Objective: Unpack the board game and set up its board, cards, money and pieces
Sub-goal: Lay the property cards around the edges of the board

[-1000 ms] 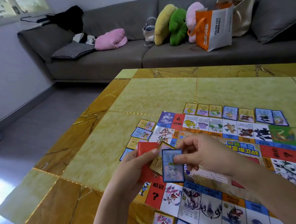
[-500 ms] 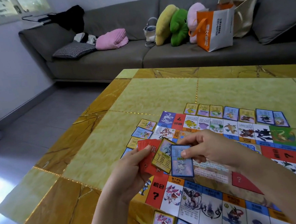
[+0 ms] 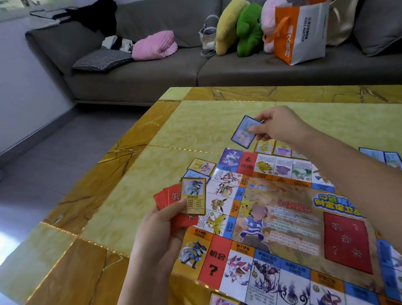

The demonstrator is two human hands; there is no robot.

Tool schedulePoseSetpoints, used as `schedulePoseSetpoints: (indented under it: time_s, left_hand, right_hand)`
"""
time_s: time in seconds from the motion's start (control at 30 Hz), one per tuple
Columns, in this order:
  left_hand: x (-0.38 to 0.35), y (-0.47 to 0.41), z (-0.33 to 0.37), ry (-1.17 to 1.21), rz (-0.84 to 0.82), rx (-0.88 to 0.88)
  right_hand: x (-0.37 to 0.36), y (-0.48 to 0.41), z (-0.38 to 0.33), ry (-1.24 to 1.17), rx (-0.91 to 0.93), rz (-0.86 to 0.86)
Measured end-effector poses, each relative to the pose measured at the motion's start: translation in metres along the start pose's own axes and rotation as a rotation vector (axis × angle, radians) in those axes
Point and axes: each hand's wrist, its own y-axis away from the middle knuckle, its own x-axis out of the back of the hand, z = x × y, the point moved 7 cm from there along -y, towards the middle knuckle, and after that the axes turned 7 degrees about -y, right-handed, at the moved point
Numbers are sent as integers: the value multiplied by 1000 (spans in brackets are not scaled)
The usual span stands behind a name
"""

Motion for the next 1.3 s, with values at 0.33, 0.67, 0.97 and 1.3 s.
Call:
schedulePoseSetpoints:
  time_s: [0.33,0.67,0.97,1.3]
  left_hand:
    - [5,-3,-2,-75,63,-38]
    - [3,-5,-7,-111,82,-34]
    - [-1,-1,-6,-89,49,-34]
    - [-3,0,-5,-138,47,-64]
  right_hand:
    - [-20,-75,39,405,-29,167]
    - [-28,-89,51,397,-86,133]
    - [-28,-80,55,401,-101,99]
    - [-30,-83,57,403,-95,125]
